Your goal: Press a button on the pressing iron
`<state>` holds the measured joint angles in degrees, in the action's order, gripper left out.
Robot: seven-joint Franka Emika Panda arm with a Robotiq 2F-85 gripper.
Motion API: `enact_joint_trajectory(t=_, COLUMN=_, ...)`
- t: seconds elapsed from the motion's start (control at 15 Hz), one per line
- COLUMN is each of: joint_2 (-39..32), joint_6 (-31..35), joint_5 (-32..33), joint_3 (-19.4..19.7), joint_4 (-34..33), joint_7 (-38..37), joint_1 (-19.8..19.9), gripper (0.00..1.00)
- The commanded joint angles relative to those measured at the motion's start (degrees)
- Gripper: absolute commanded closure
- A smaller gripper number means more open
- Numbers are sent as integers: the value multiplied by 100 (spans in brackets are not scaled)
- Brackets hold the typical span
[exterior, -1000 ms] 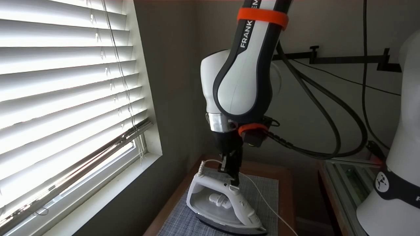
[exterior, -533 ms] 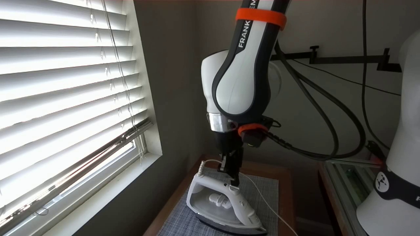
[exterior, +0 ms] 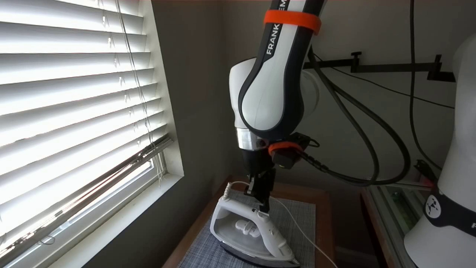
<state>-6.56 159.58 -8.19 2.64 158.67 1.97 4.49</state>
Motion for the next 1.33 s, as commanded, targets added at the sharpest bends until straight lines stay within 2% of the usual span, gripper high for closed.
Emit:
enact_joint_trajectory(t=0.0, joint_2=-576, joint_6=644, joint_5=-329, joint_3=-148, joint_4=4, joint_7=178, joint_1=25, gripper=100)
enact_joint_trajectory(t=0.6, joint_2=-806, joint_6=1371, joint_5=-423, joint_3=-418, joint_4=15, joint_7=290, joint_1=145, gripper=100)
enact_joint_trajectory(t=0.8, joint_2=-767, joint_6=1340, joint_5=-580, joint_3=-621, joint_4=15, joint_7=424, joint_1=330, gripper=100)
enact_joint_trajectory(t=1.0, joint_2=-805, joint_6=1387, joint_5=-491, joint_3=-591, joint_4=14, joint_7=421, joint_1=376, gripper=100)
enact_joint_trajectory(t=1.27, joint_2=-894, joint_6=1428, joint_5=-773, joint_3=-738, joint_4=16, joint_7=671, joint_1=489, gripper=100)
